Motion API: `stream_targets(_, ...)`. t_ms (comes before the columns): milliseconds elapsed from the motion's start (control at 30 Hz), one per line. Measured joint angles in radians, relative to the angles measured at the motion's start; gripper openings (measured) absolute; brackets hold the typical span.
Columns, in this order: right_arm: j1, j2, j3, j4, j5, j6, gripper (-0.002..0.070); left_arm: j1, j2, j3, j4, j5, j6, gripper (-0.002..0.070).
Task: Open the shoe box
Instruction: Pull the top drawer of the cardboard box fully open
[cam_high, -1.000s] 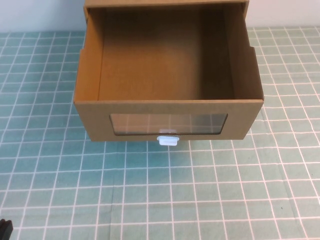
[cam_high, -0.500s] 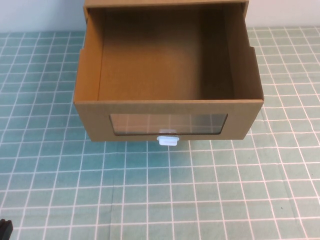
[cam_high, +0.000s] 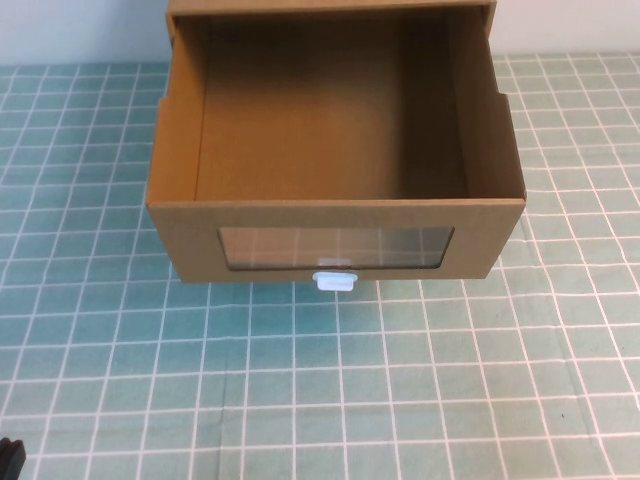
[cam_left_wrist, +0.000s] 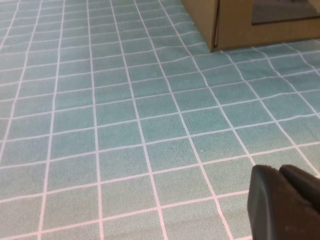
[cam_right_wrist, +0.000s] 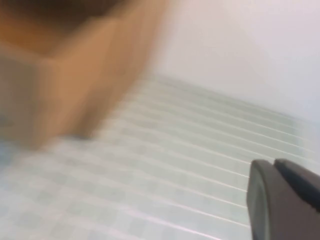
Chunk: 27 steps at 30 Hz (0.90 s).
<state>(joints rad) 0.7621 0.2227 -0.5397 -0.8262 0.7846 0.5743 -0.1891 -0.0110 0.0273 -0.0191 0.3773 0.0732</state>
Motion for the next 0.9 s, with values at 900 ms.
stream_targets(900,-0.682,-0.171,0.433,0.751,-0.454,-0.341,-0.0013,0.0,0.0,0.0,0.0,0.001,0.0,-0.0005)
